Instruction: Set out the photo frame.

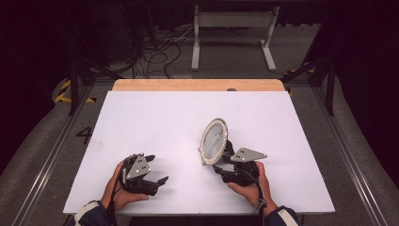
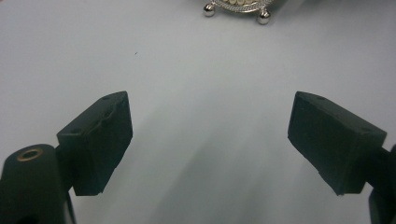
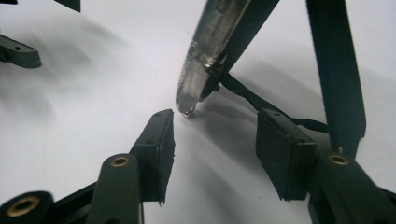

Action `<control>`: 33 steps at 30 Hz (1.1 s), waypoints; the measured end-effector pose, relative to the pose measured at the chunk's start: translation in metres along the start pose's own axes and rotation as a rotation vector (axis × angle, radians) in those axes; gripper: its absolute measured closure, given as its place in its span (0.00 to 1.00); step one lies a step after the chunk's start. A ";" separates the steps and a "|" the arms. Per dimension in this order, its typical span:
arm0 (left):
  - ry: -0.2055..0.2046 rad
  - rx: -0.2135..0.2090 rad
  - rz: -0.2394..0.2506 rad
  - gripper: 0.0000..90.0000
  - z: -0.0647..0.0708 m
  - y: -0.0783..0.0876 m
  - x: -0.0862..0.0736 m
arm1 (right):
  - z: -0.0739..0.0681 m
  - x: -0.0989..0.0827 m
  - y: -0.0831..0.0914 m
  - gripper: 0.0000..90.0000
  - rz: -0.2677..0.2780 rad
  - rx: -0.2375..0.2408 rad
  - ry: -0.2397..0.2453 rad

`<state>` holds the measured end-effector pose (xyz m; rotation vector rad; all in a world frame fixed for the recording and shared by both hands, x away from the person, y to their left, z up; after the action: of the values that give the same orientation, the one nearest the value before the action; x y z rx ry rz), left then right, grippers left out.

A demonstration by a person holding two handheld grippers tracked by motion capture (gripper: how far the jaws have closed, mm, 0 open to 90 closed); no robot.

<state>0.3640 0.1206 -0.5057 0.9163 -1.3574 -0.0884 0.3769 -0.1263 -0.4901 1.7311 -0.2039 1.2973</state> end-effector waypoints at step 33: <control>0.037 0.004 -0.038 0.16 0.001 0.011 -0.023 | -0.005 0.028 -0.033 0.68 0.120 -0.125 -0.123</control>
<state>0.3522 0.1395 -0.5173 0.9424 -1.3067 -0.0972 0.4059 -0.0935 -0.4861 1.7142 -0.4561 1.2365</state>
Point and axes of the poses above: each handheld gripper's, and its own axes: y roughly backward along the jaws, x roughly out of its top, z roughly to its right, the point moved 9 cm from there along -y, roughly forward along the jaws, and after that the axes turned 4 degrees about -x, right-handed, at the moved point
